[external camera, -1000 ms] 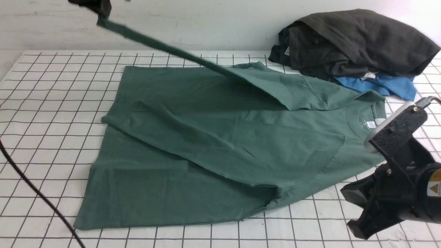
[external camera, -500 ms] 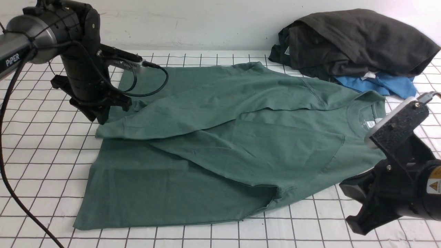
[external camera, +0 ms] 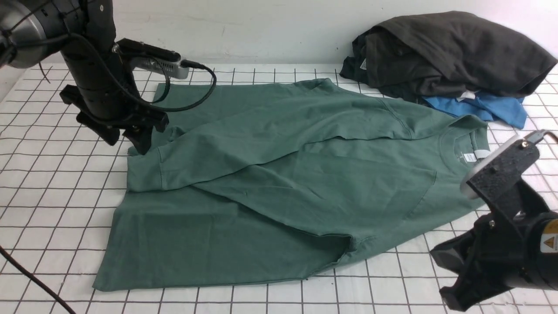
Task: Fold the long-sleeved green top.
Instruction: Use both arms simultaneously to clamp the lower edge of the clothing fabric
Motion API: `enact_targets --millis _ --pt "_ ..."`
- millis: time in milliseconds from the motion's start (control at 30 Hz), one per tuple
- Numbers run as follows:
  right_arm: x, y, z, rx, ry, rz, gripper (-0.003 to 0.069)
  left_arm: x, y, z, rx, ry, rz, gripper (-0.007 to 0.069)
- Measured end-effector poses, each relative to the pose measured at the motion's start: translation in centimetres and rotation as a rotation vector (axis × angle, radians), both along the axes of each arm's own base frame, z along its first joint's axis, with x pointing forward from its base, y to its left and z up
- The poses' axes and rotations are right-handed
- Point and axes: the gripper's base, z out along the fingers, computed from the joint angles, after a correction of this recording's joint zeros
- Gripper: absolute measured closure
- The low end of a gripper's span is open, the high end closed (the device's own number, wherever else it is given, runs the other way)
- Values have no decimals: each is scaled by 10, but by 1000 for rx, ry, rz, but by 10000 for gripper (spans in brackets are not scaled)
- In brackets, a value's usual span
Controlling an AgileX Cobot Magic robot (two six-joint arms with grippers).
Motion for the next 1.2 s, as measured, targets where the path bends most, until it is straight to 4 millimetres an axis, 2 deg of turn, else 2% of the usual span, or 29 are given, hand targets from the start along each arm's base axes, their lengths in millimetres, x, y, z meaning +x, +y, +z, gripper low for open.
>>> enact_targets --millis 133,167,267,400,467,633,800,833,867,900,967,1200 --pt "-3 -1 -2 -34 27 35 669 -53 -12 -11 -3 103 -161 220" --pt "-3 -1 -2 -34 29 41 669 -71 -15 -19 8 131 -238 220" --pt "-4 0 -2 -32 29 50 669 -110 -14 -49 57 160 -466 220" --pt "-4 1 -2 -30 29 65 669 -137 -5 -81 121 124 -710 220" --pt "-4 1 -2 -25 31 66 669 -143 -4 -95 142 87 -805 220" --pt "-5 2 -2 -13 35 62 669 -144 -3 -109 167 45 -873 244" --pt "-5 2 -2 -14 34 65 669 -145 -3 -112 180 54 -893 383" --pt "-5 2 -2 -14 34 66 669 -145 -3 -111 184 44 -889 473" --pt "-5 2 -2 -13 34 66 669 -145 -3 -110 186 42 -889 484" --pt "-5 2 -2 -14 34 66 669 -144 -3 -109 195 22 -886 544" --pt "-5 2 -2 -14 34 66 669 -144 -2 -103 214 -25 -880 603" --pt "-5 1 2 -22 -11 93 669 -149 -1 -62 232 -209 -773 631"
